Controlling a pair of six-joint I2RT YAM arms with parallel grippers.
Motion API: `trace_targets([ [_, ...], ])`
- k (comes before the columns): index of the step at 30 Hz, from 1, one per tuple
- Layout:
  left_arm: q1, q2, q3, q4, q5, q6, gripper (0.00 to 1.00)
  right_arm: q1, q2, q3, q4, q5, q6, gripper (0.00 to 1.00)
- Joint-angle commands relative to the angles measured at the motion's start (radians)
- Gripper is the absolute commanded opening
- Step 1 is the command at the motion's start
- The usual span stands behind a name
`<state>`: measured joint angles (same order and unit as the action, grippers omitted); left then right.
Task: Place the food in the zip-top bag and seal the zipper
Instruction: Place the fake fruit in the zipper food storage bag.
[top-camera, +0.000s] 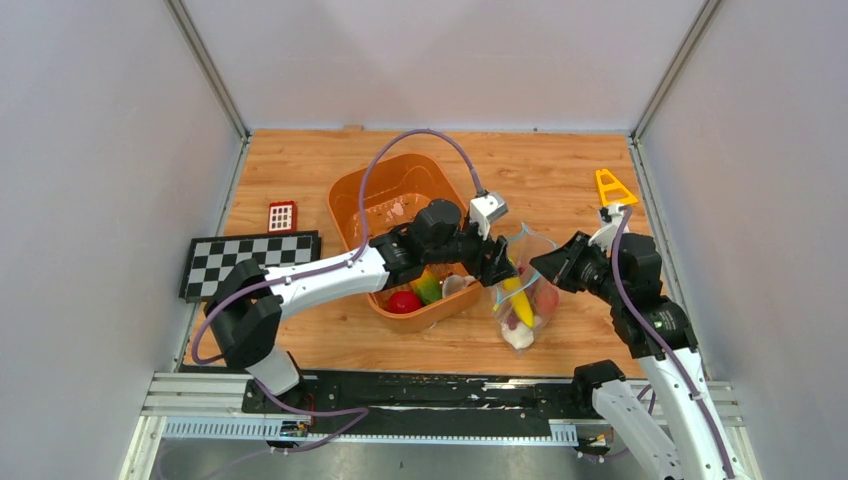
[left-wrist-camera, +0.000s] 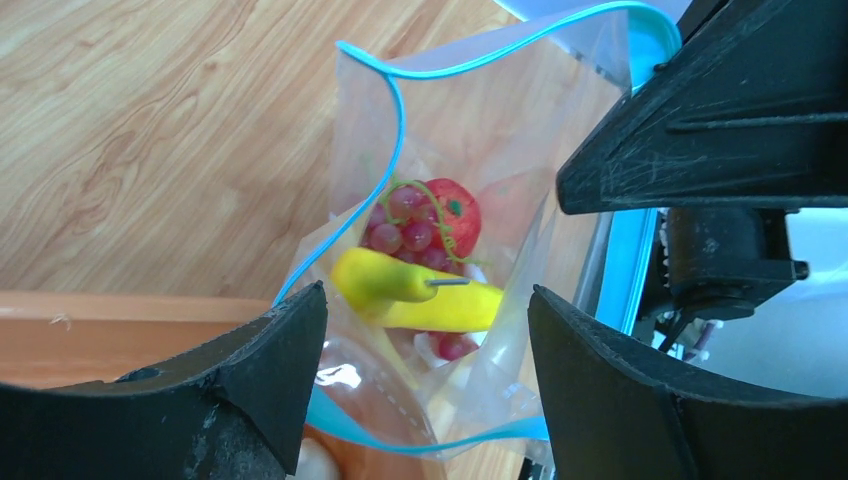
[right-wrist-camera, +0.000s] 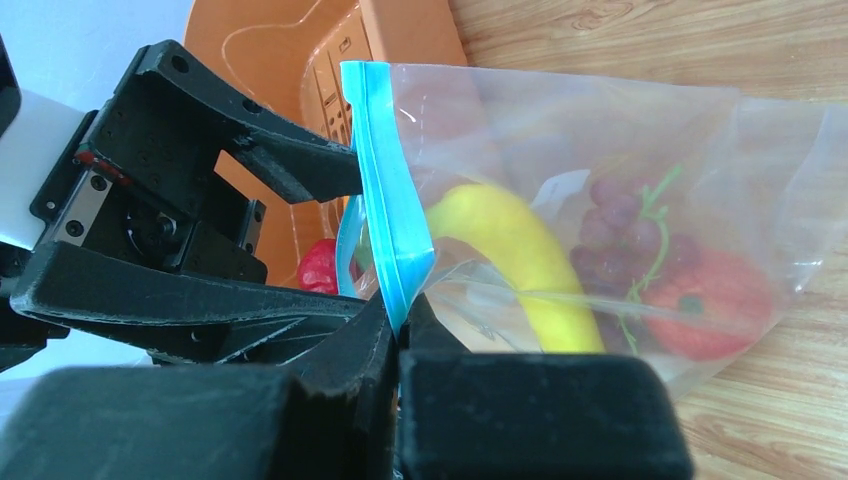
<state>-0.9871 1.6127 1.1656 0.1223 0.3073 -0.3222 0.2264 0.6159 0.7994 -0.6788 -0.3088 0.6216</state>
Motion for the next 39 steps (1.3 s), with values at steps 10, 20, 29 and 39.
trace_targets([
  [10,-0.002,-0.155,0.109,-0.226,-0.152,0.140,0.77,-0.003,-0.018,0.111,-0.016,0.033,-0.004,0.00],
  [20,0.008,-0.377,-0.082,-0.438,-0.513,0.215,0.98,-0.003,0.028,0.172,-0.146,0.196,-0.162,0.00],
  [29,0.099,-0.382,-0.239,-0.540,-0.508,0.094,1.00,-0.003,0.079,0.118,-0.066,0.070,-0.128,0.00],
  [39,0.135,-0.152,-0.129,-0.691,-0.364,0.224,1.00,-0.002,0.068,0.099,-0.067,0.067,-0.126,0.00],
])
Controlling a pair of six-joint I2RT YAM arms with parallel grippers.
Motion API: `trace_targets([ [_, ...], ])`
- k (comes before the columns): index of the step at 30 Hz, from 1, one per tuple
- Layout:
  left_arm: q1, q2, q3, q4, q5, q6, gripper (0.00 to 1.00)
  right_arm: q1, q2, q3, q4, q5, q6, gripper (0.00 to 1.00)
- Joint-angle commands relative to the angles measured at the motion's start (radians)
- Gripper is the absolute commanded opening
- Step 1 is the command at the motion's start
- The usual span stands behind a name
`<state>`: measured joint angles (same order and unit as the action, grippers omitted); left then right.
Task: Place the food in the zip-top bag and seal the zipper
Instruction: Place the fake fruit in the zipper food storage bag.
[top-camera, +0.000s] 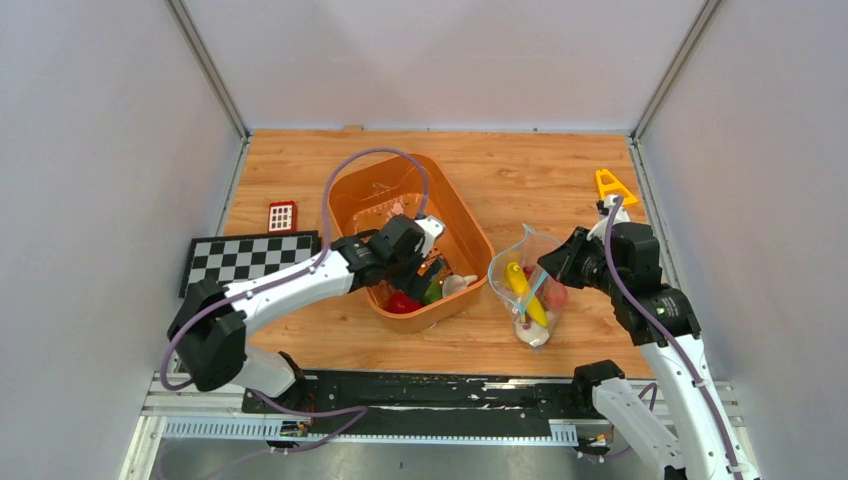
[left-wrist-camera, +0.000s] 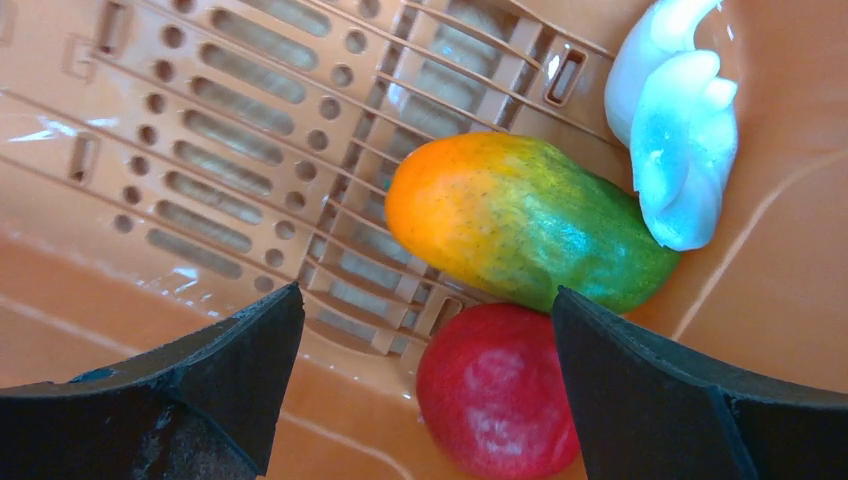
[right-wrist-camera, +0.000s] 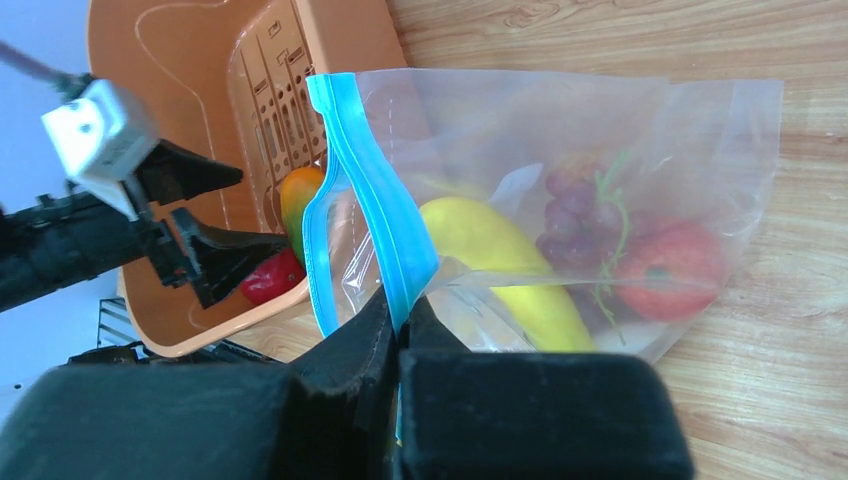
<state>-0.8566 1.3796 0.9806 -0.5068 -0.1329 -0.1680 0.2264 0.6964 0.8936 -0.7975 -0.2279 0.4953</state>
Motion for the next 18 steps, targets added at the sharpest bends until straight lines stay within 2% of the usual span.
trace_targets([
  [1,0.007,0.103,0.063,-0.068,0.095,0.077,1.00,-0.002,-0.013,0.003,0.051,-0.016,0.002,0.00],
  [10,0.039,0.235,0.079,-0.042,0.163,0.043,0.98,-0.002,-0.012,-0.009,0.057,-0.016,0.001,0.00],
  [13,0.044,0.252,0.066,-0.015,0.164,0.037,0.92,-0.002,-0.008,-0.013,0.060,-0.014,-0.001,0.00],
  [18,0.048,0.257,0.061,0.013,0.165,0.024,0.69,-0.002,-0.002,-0.018,0.069,-0.023,0.001,0.00],
])
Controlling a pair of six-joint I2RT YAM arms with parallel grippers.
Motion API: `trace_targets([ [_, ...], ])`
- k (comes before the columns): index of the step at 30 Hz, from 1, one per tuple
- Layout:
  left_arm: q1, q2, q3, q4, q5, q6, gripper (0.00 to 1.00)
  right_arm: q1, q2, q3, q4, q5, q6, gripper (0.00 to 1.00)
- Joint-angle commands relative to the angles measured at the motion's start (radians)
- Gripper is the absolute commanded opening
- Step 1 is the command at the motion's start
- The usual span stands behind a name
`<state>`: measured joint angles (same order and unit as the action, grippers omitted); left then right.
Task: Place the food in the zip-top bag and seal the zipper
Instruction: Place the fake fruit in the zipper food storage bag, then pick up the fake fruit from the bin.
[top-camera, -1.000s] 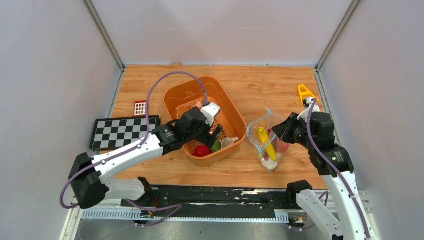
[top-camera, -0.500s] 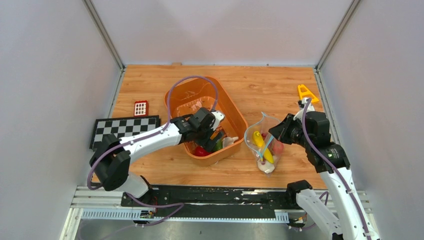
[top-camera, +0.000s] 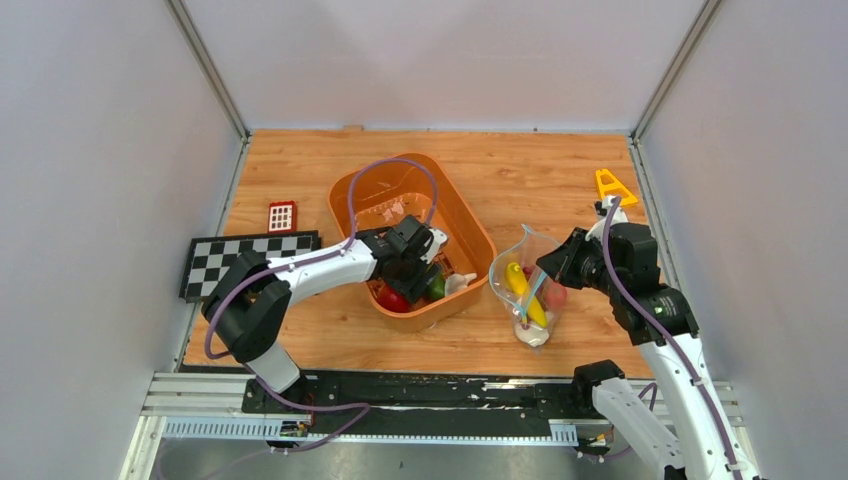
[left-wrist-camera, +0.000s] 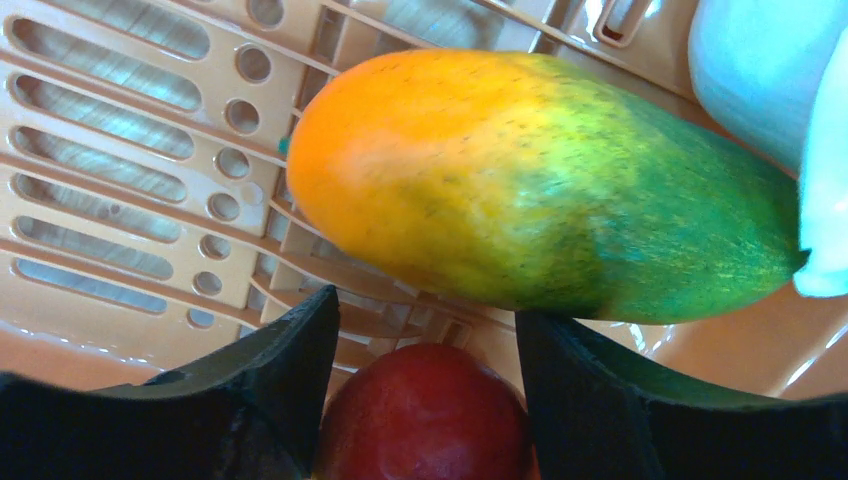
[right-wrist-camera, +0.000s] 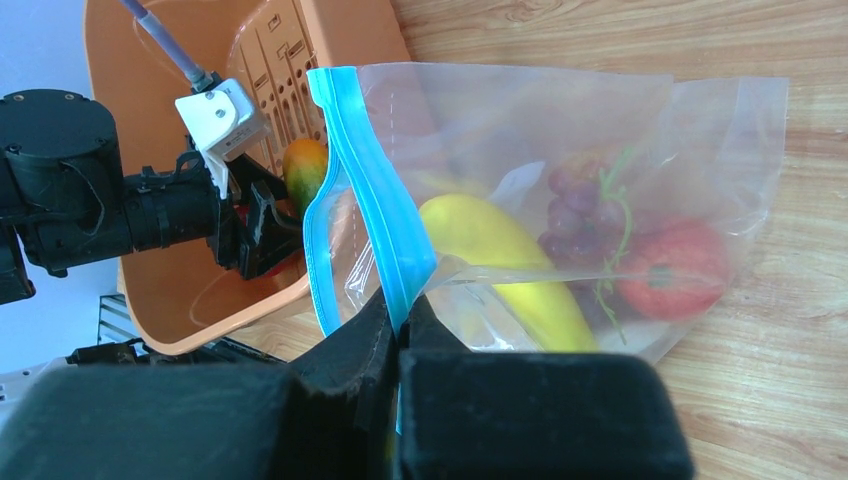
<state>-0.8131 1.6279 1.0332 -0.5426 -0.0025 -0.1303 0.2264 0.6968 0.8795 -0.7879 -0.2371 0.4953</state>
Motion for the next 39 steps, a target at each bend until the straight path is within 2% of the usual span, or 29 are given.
trace_targets([
  [1,0.005,0.001,0.005,0.055,0.036,-0.016,0.64,-0.002,-0.002,-0.004,0.059,-0.013,0.000,0.00],
  [5,0.005,-0.048,0.012,0.065,0.009,-0.014,0.49,-0.003,-0.002,-0.004,0.061,-0.011,-0.002,0.00],
  [11,0.006,-0.179,0.011,0.095,-0.102,-0.040,0.37,-0.002,-0.003,-0.007,0.061,-0.011,-0.001,0.00],
  [18,0.016,-0.329,-0.016,0.156,-0.154,-0.075,0.35,-0.002,-0.003,-0.007,0.065,-0.014,0.003,0.00],
  [28,0.026,-0.389,-0.022,0.190,-0.125,-0.118,0.35,-0.003,-0.008,-0.008,0.070,-0.027,0.012,0.00],
  [34,0.028,-0.426,0.020,0.248,-0.008,-0.161,0.35,-0.002,-0.008,-0.010,0.077,-0.035,0.020,0.00],
  [39,0.028,-0.443,0.058,0.399,0.187,-0.240,0.35,-0.002,-0.002,-0.018,0.098,-0.063,0.032,0.00],
])
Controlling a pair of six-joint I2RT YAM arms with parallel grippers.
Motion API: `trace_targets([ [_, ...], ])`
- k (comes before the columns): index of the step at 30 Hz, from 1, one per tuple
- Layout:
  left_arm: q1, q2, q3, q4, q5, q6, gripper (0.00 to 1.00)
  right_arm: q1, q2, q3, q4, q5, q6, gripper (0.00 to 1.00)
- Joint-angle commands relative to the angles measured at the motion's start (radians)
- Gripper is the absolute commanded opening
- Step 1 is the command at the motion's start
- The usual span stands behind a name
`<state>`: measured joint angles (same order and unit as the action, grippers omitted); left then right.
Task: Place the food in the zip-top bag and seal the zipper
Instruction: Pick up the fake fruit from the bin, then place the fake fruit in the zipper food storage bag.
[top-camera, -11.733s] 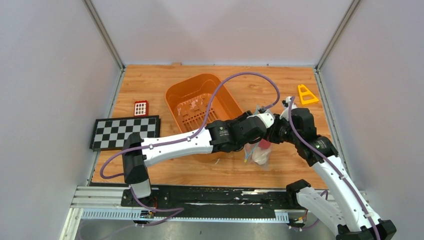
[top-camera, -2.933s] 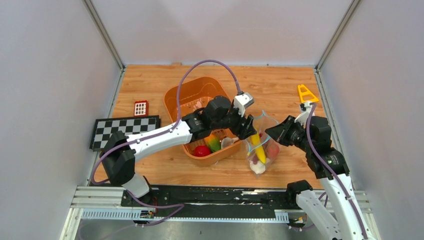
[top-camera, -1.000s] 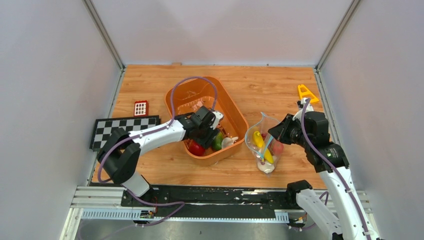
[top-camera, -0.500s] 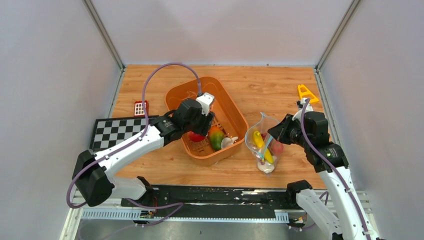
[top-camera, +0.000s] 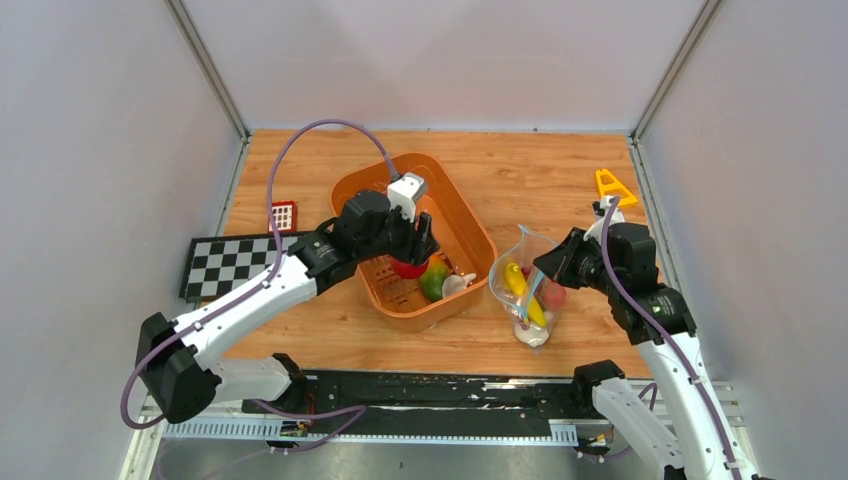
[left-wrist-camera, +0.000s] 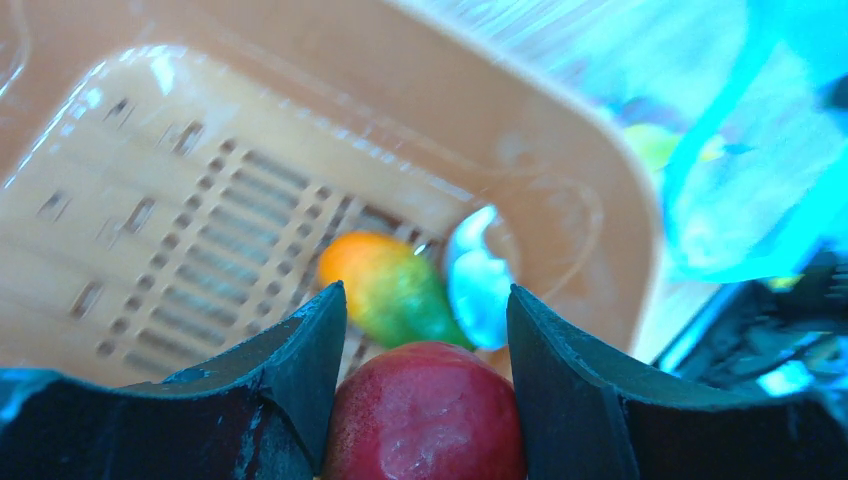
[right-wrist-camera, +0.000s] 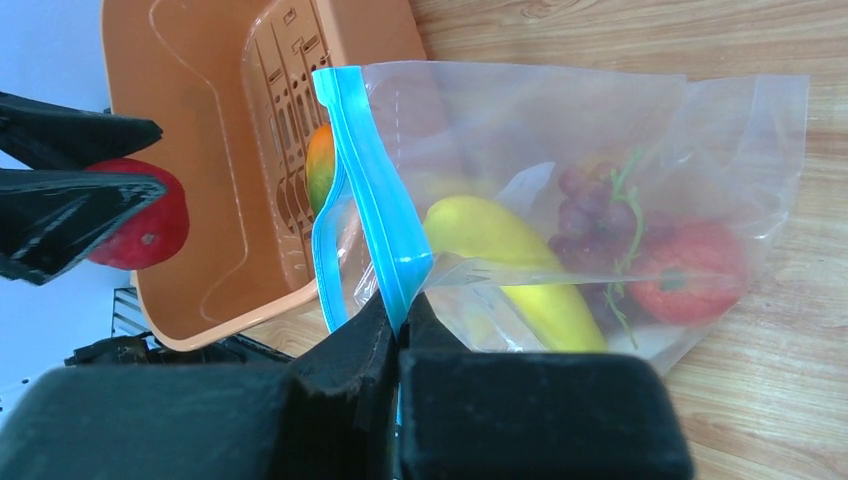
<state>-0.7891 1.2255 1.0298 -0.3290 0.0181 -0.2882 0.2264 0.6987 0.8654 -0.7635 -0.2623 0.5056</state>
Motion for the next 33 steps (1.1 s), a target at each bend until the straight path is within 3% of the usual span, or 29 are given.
trace_targets([
  [1,0.004,-0.042,0.060,0.234,0.203,-0.107,0.35,-0.003,-0.004,-0.008,0.082,-0.045,0.026,0.00],
  [6,-0.005,-0.004,0.056,0.459,0.321,-0.218,0.35,-0.002,-0.005,-0.026,0.115,-0.084,0.056,0.00],
  [15,-0.101,0.119,0.076,0.717,0.329,-0.259,0.35,-0.003,-0.016,-0.031,0.155,-0.158,0.102,0.00],
  [25,-0.220,0.215,0.051,0.901,0.314,-0.236,0.36,-0.003,-0.023,-0.021,0.153,-0.172,0.119,0.00],
  [33,-0.283,0.260,-0.003,0.951,0.234,-0.122,0.36,-0.002,-0.046,-0.001,0.198,-0.239,0.239,0.00],
])
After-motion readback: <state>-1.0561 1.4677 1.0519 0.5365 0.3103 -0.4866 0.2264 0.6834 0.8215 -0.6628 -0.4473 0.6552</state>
